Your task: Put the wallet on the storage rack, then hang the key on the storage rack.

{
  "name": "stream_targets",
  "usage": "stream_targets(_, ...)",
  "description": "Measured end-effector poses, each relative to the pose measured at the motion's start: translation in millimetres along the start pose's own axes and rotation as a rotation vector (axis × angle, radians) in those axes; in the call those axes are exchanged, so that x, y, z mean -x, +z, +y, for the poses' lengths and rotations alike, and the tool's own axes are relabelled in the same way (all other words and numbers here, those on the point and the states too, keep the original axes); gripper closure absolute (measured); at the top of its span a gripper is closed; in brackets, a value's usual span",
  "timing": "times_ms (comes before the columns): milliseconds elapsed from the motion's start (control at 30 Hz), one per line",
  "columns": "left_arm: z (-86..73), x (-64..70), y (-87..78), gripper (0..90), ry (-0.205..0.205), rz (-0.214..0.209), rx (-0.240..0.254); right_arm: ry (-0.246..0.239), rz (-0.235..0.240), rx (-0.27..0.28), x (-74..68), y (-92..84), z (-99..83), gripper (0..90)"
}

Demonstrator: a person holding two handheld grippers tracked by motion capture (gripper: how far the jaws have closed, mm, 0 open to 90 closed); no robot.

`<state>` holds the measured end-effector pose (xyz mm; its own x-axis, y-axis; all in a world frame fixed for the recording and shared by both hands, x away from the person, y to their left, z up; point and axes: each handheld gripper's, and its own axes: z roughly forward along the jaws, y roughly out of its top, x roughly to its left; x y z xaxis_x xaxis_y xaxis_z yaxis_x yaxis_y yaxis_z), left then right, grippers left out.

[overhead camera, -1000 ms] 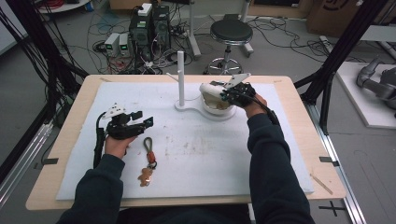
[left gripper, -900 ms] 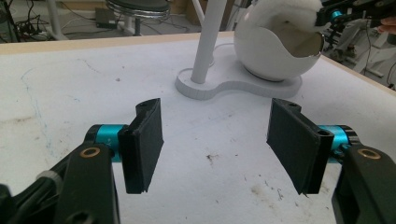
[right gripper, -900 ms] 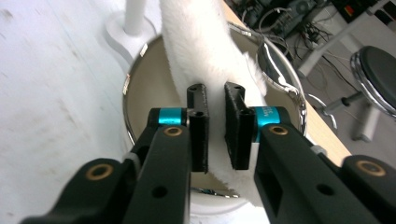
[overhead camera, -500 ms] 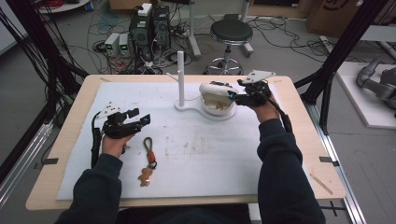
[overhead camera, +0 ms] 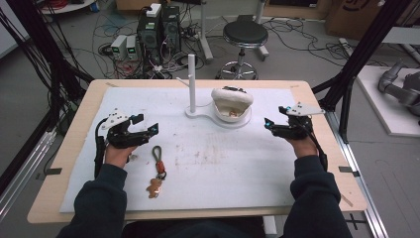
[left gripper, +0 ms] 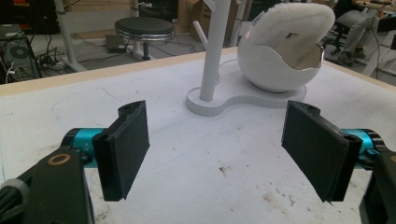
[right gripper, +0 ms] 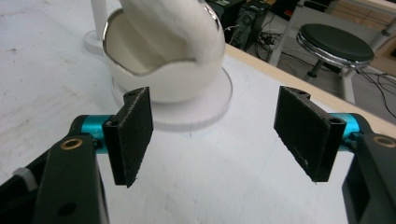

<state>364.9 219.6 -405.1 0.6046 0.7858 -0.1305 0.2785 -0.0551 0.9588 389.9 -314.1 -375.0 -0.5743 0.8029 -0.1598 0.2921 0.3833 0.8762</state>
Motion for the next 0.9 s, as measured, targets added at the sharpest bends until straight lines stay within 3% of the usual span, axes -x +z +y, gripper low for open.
stream_targets(167,-1.6,-0.5,-3.7,22.9,-0.003,0.007,0.005,0.015,-0.012,0.001,-0.9,-10.2,-14.1,26.8)
stream_targets(267,-3.4,-1.1,-5.2,22.9,-0.005,0.013,0.000,0.048,-0.017,0.004,2.9,-13.4,-17.7,24.9)
stream_targets(900,-5.6,-3.0,-3.6,23.3,-0.038,0.008,-0.012,0.061,-0.032,-0.001,4.7,-21.8,-26.9,24.8)
